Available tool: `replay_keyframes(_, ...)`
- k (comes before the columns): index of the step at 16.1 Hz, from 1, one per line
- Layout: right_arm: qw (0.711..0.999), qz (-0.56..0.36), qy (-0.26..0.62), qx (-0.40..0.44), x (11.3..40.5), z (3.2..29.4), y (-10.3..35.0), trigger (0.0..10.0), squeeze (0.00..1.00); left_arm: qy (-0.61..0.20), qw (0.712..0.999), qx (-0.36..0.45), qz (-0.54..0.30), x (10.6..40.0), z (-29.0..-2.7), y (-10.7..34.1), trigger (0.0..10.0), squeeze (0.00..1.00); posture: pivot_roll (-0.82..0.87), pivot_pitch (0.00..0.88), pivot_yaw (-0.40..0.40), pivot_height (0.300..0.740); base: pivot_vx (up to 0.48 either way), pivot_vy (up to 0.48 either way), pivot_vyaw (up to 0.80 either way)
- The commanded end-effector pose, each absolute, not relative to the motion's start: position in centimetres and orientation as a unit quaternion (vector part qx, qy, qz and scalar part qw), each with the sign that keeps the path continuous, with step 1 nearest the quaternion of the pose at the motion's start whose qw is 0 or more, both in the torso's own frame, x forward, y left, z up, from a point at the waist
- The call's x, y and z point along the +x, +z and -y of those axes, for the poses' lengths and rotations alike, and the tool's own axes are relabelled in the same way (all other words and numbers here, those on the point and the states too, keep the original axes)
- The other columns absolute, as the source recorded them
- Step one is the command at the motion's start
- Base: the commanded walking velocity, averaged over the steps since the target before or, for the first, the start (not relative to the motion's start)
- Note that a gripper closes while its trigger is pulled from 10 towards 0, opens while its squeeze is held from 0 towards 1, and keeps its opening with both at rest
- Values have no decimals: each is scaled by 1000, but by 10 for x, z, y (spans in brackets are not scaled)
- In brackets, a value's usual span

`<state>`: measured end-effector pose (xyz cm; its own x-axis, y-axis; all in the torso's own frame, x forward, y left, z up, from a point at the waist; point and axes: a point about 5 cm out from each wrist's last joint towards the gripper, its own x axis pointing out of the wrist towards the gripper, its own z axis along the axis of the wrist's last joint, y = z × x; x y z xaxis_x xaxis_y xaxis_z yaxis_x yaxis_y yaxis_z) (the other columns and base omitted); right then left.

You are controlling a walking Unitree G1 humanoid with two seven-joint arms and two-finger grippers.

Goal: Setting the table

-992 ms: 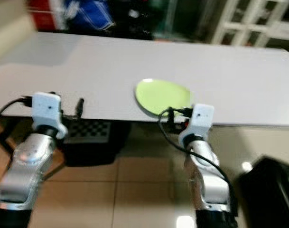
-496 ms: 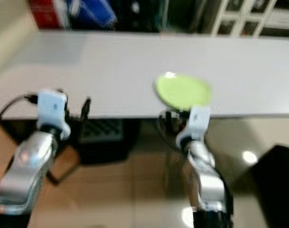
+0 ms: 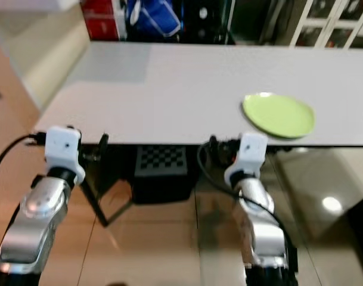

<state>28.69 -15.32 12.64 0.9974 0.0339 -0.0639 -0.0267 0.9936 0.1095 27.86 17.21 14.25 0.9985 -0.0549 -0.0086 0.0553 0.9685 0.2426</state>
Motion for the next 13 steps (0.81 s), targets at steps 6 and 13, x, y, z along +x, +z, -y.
replay_keyframes(6, 998, -25, 22, 61, 289, 146, 129, 10000, 0, -34, 989, 140, 15, 285, -168, 145, 10000, 0, 81, 0, -18, 740, 0, 376, 0)
replay_keyframes(13, 997, -33, 32, 57, 287, 144, 126, 10000, 0, -31, 989, 146, 19, 287, -169, 147, 10000, 0, 79, 0, -31, 740, 0, 380, 0)
